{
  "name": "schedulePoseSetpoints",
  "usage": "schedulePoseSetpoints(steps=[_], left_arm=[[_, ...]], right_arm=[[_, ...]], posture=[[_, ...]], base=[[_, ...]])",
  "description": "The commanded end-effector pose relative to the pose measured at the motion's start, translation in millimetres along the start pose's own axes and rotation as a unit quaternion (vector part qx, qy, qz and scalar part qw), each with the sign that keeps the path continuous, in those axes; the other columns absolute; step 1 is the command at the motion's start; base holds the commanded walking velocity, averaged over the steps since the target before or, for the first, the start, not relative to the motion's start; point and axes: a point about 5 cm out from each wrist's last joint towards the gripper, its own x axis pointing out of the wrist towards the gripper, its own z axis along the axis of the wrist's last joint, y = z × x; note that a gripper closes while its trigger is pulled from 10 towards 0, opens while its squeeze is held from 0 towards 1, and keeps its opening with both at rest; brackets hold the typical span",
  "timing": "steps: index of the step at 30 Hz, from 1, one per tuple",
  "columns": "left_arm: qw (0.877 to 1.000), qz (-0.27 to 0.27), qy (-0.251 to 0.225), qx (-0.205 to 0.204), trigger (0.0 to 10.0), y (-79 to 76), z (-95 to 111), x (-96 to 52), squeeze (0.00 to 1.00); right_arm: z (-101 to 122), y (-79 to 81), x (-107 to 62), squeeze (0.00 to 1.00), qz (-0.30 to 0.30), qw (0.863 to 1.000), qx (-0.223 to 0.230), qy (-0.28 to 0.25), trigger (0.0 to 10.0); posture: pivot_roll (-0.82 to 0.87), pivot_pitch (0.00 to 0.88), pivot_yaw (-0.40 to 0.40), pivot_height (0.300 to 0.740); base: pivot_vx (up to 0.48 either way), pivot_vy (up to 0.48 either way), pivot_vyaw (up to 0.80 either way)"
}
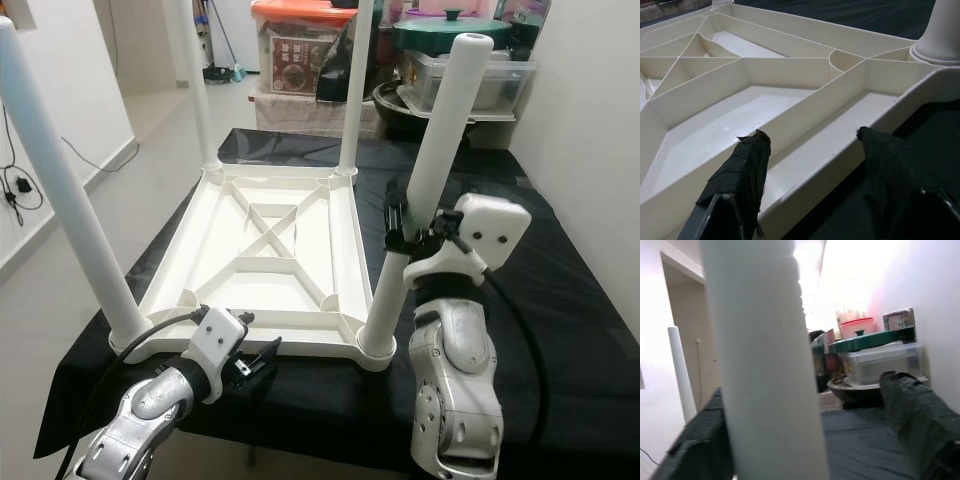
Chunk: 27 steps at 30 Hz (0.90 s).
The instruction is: Building children table
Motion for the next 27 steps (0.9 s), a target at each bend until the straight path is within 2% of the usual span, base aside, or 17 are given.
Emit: schedulePoseSetpoints(steps=[1, 6, 7, 12, 13, 15, 17, 18, 21, 23, 24, 27], left_arm=[[1.0, -0.004, 0.003, 0.006, 10.0, 0.4, -0.9, -1.6, 0.0], [1.0, -0.005, 0.001, 0.012, 10.0, 0.2, 0.1, -2.7, 0.0], [1.0, -0.005, -0.001, 0.016, 10.0, -0.3, 1.3, -3.2, 0.0], [1.0, -0.009, -0.008, 0.028, 10.0, -1.3, 4.7, -4.4, 0.0], [0.999, -0.006, -0.02, 0.034, 10.0, -1.6, 9.2, -4.9, 0.0], [0.996, -0.02, -0.074, 0.046, 10.0, -7.2, 28.0, -6.0, 0.0], [0.995, -0.024, -0.087, 0.049, 10.0, -8.8, 32.9, -6.6, 0.0], [0.99, -0.054, -0.106, 0.07, 10.0, -15.9, 39.7, -9.4, 0.0], [0.978, -0.128, -0.104, 0.129, 10.0, -34.5, 39.2, -22.0, 0.0], [0.976, -0.136, -0.098, 0.137, 10.0, -36.2, 36.3, -24.6, 0.0], [0.98, -0.127, -0.084, 0.132, 10.0, -33.9, 31.9, -27.0, 0.0], [0.982, -0.117, -0.075, 0.128, 10.0, -30.7, 29.8, -28.3, 0.0]], right_arm=[[0.7, -0.4, 0.2, 0.0, -0.007, 1.0, 0.004, 0.003, 0.0], [-6.5, 2.9, 1.9, 0.0, -0.017, 0.999, 0.034, 0.02, 0.0], [-11.6, 3.6, 4.6, 0.0, -0.029, 0.998, 0.055, 0.032, 0.0], [-21.6, 3.7, 11.2, 0.0, -0.057, 0.993, 0.085, 0.055, 0.0], [-25.2, 2.5, 15.3, 0.0, -0.072, 0.991, 0.093, 0.064, 0.0], [-30.7, -2.1, 24.3, 0.0, -0.104, 0.987, 0.102, 0.073, 0.0], [-31.7, -3.2, 26.3, 0.0, -0.111, 0.986, 0.104, 0.075, 0.0], [-34.5, -5.2, 29.6, 0.0, -0.124, 0.983, 0.112, 0.078, 0.0], [-49.0, -17.0, 40.7, 0.0, -0.18, 0.967, 0.151, 0.095, 0.0], [-53.3, -20.9, 42.7, 0.0, -0.195, 0.962, 0.161, 0.1, 0.0], [-68.0, -30.3, 46.7, 0.0, -0.233, 0.945, 0.194, 0.125, 0.0], [-79.4, -36.5, 47.9, 0.0, -0.256, 0.932, 0.213, 0.145, 0.0]], posture=[[0.12, 0.0, -0.047, 0.74], [0.12, 0.0, -0.048, 0.74], [0.12, 0.0, -0.045, 0.74], [0.14, 0.0, -0.049, 0.74], [0.14, 0.0, -0.049, 0.74], [0.15, 0.0, -0.052, 0.74], [0.15, 0.0, -0.052, 0.74], [0.15, 0.0, -0.047, 0.74], [0.16, 0.0, -0.046, 0.74], [0.16, 0.0, -0.046, 0.74], [0.17, 0.0, -0.049, 0.74], [0.18, 0.0, -0.055, 0.74]], base=[[0.0, 0.0, 0.0], [0.0, 0.0, 0.0], [0.0, 0.0, 0.0], [0.0, 0.0, 0.0], [0.0, 0.0, 0.0], [0.0, 0.0, 0.0], [0.0, 0.0, 0.0], [0.0, 0.0, 0.0], [0.0, 0.0, 0.0], [0.0, 0.0, 0.0], [0.0, 0.0, 0.0], [0.0, 0.0, 0.0]])
